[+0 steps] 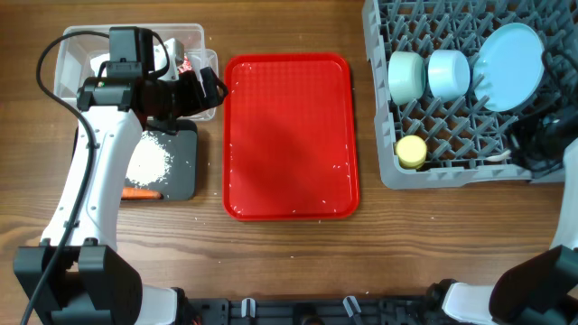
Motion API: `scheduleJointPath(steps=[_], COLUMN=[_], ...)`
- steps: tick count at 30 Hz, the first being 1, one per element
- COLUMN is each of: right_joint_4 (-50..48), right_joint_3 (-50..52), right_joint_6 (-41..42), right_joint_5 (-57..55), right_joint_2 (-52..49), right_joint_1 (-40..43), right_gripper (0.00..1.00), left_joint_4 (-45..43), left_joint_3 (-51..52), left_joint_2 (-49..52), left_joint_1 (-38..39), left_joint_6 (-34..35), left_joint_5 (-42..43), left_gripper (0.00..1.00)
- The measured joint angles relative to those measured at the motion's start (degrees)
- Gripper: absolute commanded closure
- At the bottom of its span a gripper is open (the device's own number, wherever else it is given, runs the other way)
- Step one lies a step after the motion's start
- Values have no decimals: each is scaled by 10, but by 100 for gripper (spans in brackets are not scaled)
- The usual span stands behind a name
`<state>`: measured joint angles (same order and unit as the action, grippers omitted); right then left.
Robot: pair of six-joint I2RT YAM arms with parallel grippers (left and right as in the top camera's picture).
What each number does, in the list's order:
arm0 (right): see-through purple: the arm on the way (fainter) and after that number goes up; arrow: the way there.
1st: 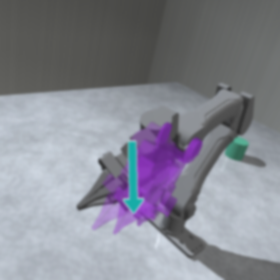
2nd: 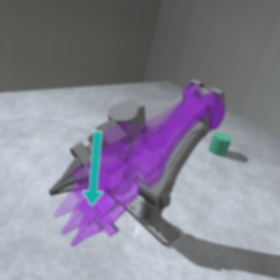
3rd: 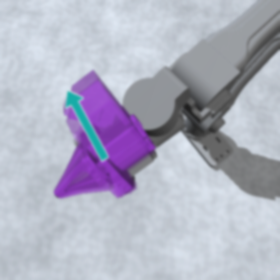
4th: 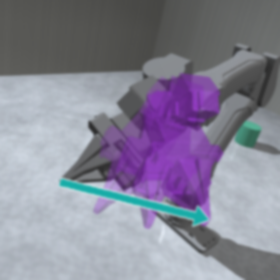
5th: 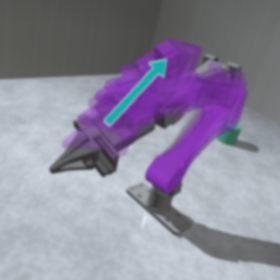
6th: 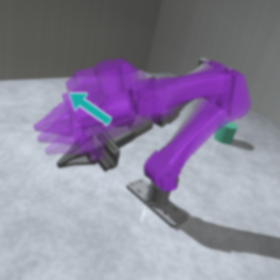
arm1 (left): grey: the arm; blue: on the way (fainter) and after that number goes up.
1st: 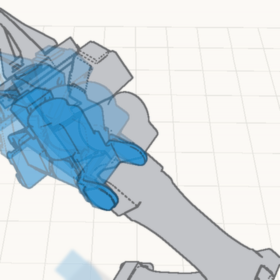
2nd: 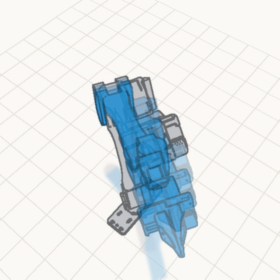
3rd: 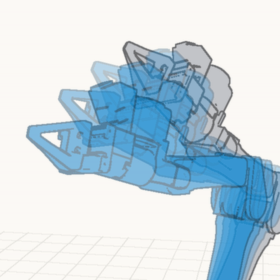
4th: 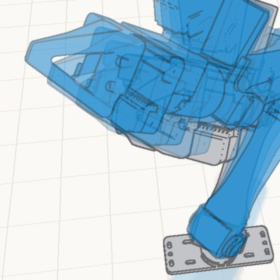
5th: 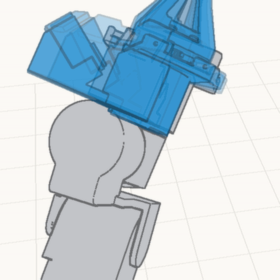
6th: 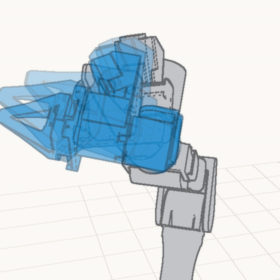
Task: Sort waste into correct bins and load items into the dishwasher rack
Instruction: 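Carry the white spoon with the right gripper and drop it in the rack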
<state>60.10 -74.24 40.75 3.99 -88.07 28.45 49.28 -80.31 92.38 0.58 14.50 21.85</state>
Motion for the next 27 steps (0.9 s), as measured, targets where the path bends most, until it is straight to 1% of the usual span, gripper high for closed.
scheduleJointPath(steps=[5,6,7,9,11,12,13,15,19,22,26,27], right_joint_4=[-45,-47,-50,-56,-64,-67,-68,-79,-111,-113,-113,-113], right_joint_3=[65,69,72,74,74,74,74,74,74,71,53,43], right_joint_6=[70,75,80,89,92,94,93,85,56,33,-19,-50], right_joint_5=[0,0,0,0,0,0,0,2,28,42,51,55], right_joint_2=[0,0,0,0,0,0,0,0,0,1,23,51], right_joint_1=[0,0,0,0,0,0,0,0,0,0,0,0], right_gripper=[96,95,91,79,44,30,25,22,21,21,17,15], left_joint_4=[0,0,0,0,0,0,0,0,0,0,0,0], left_joint_3=[0,0,0,0,0,0,0,0,0,0,0,0], left_joint_2=[0,0,0,0,0,0,0,0,0,0,0,0], left_joint_1=[0,0,0,0,0,0,0,0,0,0,0,0], left_joint_6=[0,0,0,0,0,0,0,0,0,0,0,0], left_joint_5=[0,0,0,0,0,0,0,0,0,0,0,0], left_gripper=[0,0,0,0,0,0,0,0,0,0,0,0])
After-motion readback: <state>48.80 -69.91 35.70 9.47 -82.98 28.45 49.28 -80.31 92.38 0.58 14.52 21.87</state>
